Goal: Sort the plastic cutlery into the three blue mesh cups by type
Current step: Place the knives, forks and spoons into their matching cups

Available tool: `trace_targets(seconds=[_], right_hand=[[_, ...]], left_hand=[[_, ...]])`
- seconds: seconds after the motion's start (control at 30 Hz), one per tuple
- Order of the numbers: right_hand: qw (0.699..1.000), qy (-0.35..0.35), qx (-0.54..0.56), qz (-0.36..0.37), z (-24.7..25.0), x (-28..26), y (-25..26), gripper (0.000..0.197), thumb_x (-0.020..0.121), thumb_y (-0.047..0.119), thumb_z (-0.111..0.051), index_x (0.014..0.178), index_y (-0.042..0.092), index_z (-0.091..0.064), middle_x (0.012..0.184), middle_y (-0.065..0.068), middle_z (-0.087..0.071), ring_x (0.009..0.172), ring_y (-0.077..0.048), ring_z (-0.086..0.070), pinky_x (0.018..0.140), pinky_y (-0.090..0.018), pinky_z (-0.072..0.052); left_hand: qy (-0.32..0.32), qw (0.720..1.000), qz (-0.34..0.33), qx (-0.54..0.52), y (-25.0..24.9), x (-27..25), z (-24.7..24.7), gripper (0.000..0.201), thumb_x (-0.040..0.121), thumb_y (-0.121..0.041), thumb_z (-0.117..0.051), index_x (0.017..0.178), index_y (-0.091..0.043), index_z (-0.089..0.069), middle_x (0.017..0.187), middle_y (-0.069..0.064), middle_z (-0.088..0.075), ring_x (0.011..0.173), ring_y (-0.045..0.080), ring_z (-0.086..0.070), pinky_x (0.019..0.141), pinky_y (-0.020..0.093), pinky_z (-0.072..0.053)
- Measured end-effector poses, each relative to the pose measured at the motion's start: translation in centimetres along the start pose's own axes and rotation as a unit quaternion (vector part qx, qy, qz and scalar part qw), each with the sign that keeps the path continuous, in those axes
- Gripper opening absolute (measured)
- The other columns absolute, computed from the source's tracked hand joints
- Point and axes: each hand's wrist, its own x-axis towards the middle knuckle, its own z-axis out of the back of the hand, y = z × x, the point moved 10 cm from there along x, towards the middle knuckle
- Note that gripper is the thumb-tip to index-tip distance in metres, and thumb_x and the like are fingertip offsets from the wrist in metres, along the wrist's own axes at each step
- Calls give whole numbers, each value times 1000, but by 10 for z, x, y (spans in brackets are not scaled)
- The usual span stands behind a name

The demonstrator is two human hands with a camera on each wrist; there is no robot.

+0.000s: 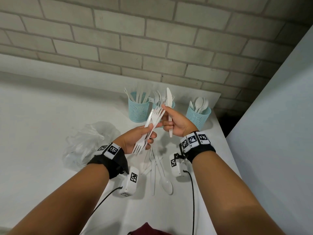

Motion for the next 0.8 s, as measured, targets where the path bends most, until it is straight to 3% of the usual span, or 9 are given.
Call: trace_targets(seconds=[0.1,0.2,0.27,0.37,0.47,0.67,0.8], right_hand=[[1000,17,-12,8,-2,0,2,28,97,22,-44,95,6,-67,61,3,-43,31,-2,-26,32,-10,-18],[998,-21,-57,34,2,0,8,17,97,11,-46,91,5,-61,51,6,-47,31,-1,-28,32,-10,-19],[993,-58,-67,80,8,2,18,16,97,12,-47,93,5,-61,45,12,-50,34,-1,-29,32,-10,-20],[984,-113,-8,140,24,5,31,23,98,17,-46,90,7,-65,53,8,-49,39,-1,-30,35,-12,-21],[985,-120,11,124,25,8,28,27,99,21,-44,89,6,-64,64,2,-44,41,-1,-32,36,-12,-24],[997,-41,-48,40,0,18,6,28,98,21,-46,87,4,-65,54,4,-50,40,-1,-34,35,-12,-26],[993,-102,5,60,7,23,18,30,101,21,-39,82,8,-59,66,-5,-62,56,-11,-53,45,-19,-45]], left_hand=[[0,1000,13,20,5,0,-1,38,99,-44,-29,118,-24,-56,59,-5,-44,48,5,-36,49,18,-33],[-15,1000,13,12,6,1,1,41,97,-49,-29,116,-26,-57,58,-5,-43,46,5,-36,48,18,-33],[-22,1000,13,6,6,1,3,40,97,-49,-30,117,-26,-56,57,-6,-44,45,4,-37,47,17,-32],[-32,999,7,15,6,1,7,37,98,-45,-32,119,-26,-56,58,-6,-44,45,5,-36,47,17,-32],[-46,998,-2,35,3,0,10,33,99,-41,-33,118,-27,-56,57,-5,-42,46,6,-36,46,16,-32],[-70,996,-16,43,-2,2,15,30,99,-41,-34,115,-29,-56,55,-6,-43,47,6,-38,47,16,-33],[-91,995,-17,40,-2,2,22,31,99,-43,-34,111,-27,-58,56,-7,-42,48,5,-38,49,18,-34]])
